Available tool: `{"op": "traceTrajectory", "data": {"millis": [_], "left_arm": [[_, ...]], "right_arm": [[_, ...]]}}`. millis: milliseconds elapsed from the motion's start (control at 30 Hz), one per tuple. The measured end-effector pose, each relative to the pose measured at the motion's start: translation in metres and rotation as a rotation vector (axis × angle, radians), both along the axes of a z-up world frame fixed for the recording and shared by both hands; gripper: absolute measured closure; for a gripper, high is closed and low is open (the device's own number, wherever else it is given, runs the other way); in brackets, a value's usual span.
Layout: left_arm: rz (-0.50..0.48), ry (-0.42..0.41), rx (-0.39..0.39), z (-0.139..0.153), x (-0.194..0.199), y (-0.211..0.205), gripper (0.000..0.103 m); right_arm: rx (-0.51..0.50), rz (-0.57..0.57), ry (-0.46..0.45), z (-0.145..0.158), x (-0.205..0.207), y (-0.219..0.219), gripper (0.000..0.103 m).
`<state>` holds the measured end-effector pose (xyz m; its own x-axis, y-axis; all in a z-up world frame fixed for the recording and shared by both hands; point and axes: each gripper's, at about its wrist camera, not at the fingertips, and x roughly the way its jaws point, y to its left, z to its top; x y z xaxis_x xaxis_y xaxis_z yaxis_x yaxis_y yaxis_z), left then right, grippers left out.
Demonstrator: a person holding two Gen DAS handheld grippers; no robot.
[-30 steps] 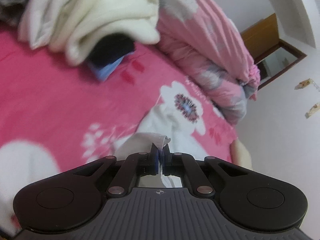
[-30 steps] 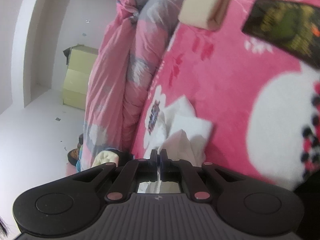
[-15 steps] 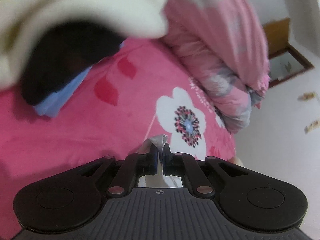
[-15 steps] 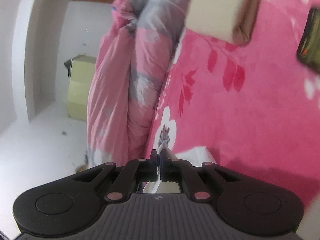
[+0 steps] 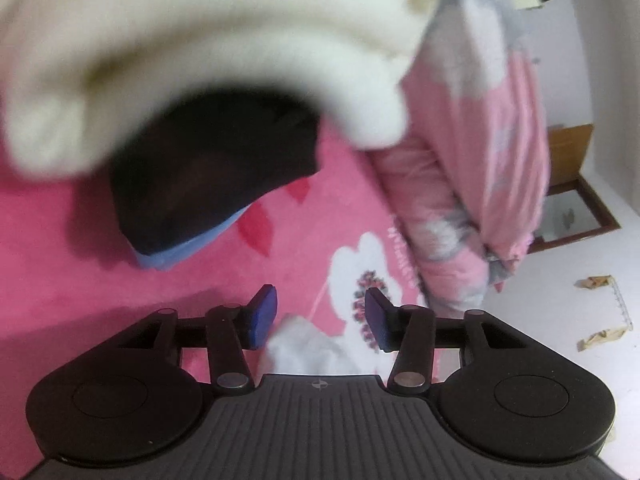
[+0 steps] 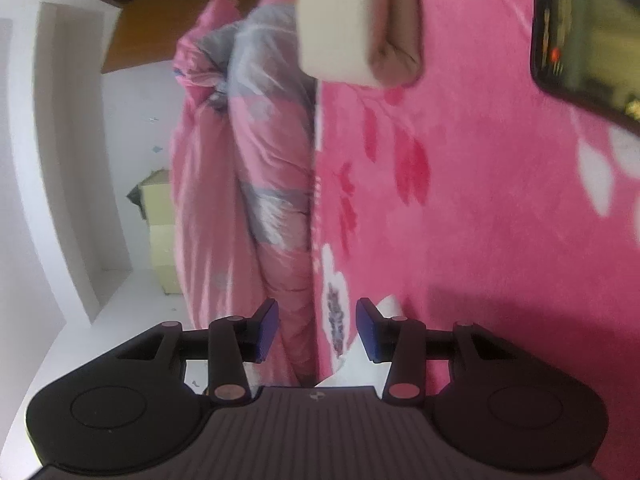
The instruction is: Fold clothes
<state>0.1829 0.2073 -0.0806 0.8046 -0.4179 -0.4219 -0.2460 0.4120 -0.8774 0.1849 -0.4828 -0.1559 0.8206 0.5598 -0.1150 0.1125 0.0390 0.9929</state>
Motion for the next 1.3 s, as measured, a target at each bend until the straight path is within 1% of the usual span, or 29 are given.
{"op": "traceTrajectory", "data": {"millis": [67, 167, 233, 267, 333, 367, 400, 433, 467, 500, 633, 667, 700, 767, 800, 833, 933, 1033, 1067, 1133, 1167, 1200, 1233, 1267, 1300], "left_arm": [[0.003, -0.039, 0.041, 0.025, -0.016, 0.007, 0.051], [-0.014, -0.104, 0.149, 0.076, -0.047, 0.019, 0.048], [-0.019, -0.140, 0.270, 0.115, -0.073, 0.024, 0.046], [-0.017, -0.147, 0.345, 0.136, -0.087, 0.024, 0.043], [-0.024, -0.126, 0.505, 0.173, -0.111, 0.023, 0.037], [-0.035, -0.122, 0.559, 0.185, -0.121, 0.022, 0.033], [-0.049, -0.124, 0.595, 0.192, -0.131, 0.020, 0.029], [-0.070, -0.123, 0.613, 0.194, -0.142, 0.017, 0.026], [-0.091, -0.114, 0.612, 0.191, -0.148, 0.012, 0.021], [-0.118, -0.097, 0.608, 0.182, -0.153, 0.004, 0.020], [-0.233, -0.008, 0.594, 0.113, -0.175, -0.036, 0.020], [-0.254, 0.006, 0.564, 0.094, -0.181, -0.043, 0.020], [-0.272, 0.023, 0.517, 0.075, -0.188, -0.049, 0.022], [-0.285, 0.028, 0.424, 0.042, -0.198, -0.061, 0.022], [-0.292, 0.028, 0.405, 0.030, -0.200, -0.067, 0.022], [-0.298, 0.028, 0.388, 0.018, -0.202, -0.073, 0.022], [-0.251, 0.017, 0.412, -0.001, -0.202, -0.082, 0.022], [-0.202, -0.002, 0.386, -0.011, -0.197, -0.081, 0.024], [-0.178, -0.014, 0.372, -0.012, -0.198, -0.079, 0.025], [-0.134, -0.028, 0.338, -0.013, -0.195, -0.077, 0.032], [-0.120, -0.027, 0.339, -0.014, -0.193, -0.077, 0.041], [-0.106, -0.026, 0.340, -0.015, -0.190, -0.078, 0.052], [-0.097, -0.021, 0.349, -0.017, -0.189, -0.079, 0.056], [-0.098, -0.020, 0.360, -0.018, -0.189, -0.080, 0.065], [-0.095, -0.020, 0.368, -0.019, -0.189, -0.081, 0.082]], "right_arm": [[-0.028, -0.001, -0.038, 0.016, -0.018, -0.004, 0.056], [-0.092, 0.003, -0.097, 0.045, -0.050, -0.012, 0.055], [-0.132, 0.004, -0.138, 0.065, -0.075, -0.018, 0.053], [-0.149, 0.009, -0.161, 0.075, -0.089, -0.021, 0.052], [-0.167, 0.016, -0.193, 0.090, -0.113, -0.027, 0.045], [-0.162, 0.022, -0.200, 0.092, -0.125, -0.028, 0.038], [-0.158, 0.028, -0.208, 0.095, -0.136, -0.029, 0.036], [-0.148, 0.039, -0.210, 0.095, -0.147, -0.029, 0.035], [-0.132, 0.058, -0.193, 0.090, -0.155, -0.025, 0.034], [-0.123, 0.079, -0.165, 0.081, -0.161, -0.019, 0.034], [-0.089, 0.161, -0.050, 0.048, -0.182, 0.007, 0.033], [-0.078, 0.180, -0.019, 0.039, -0.185, 0.015, 0.033], [-0.066, 0.198, 0.008, 0.030, -0.188, 0.023, 0.033], [-0.046, 0.235, 0.035, 0.020, -0.190, 0.037, 0.033], [-0.044, 0.255, 0.045, 0.017, -0.191, 0.044, 0.033], [-0.064, 0.271, 0.052, 0.017, -0.190, 0.050, 0.033], [-0.158, 0.292, 0.080, 0.019, -0.182, 0.062, 0.033], [-0.210, 0.264, 0.121, 0.015, -0.172, 0.066, 0.035], [-0.227, 0.247, 0.130, 0.013, -0.170, 0.067, 0.037], [-0.235, 0.206, 0.137, 0.009, -0.169, 0.066, 0.042], [-0.233, 0.185, 0.140, 0.007, -0.169, 0.066, 0.046], [-0.232, 0.164, 0.142, 0.005, -0.169, 0.065, 0.052], [-0.234, 0.146, 0.144, 0.003, -0.168, 0.065, 0.056], [-0.241, 0.131, 0.146, 0.001, -0.167, 0.066, 0.066], [-0.259, 0.121, 0.148, 0.000, -0.166, 0.066, 0.078]]}}
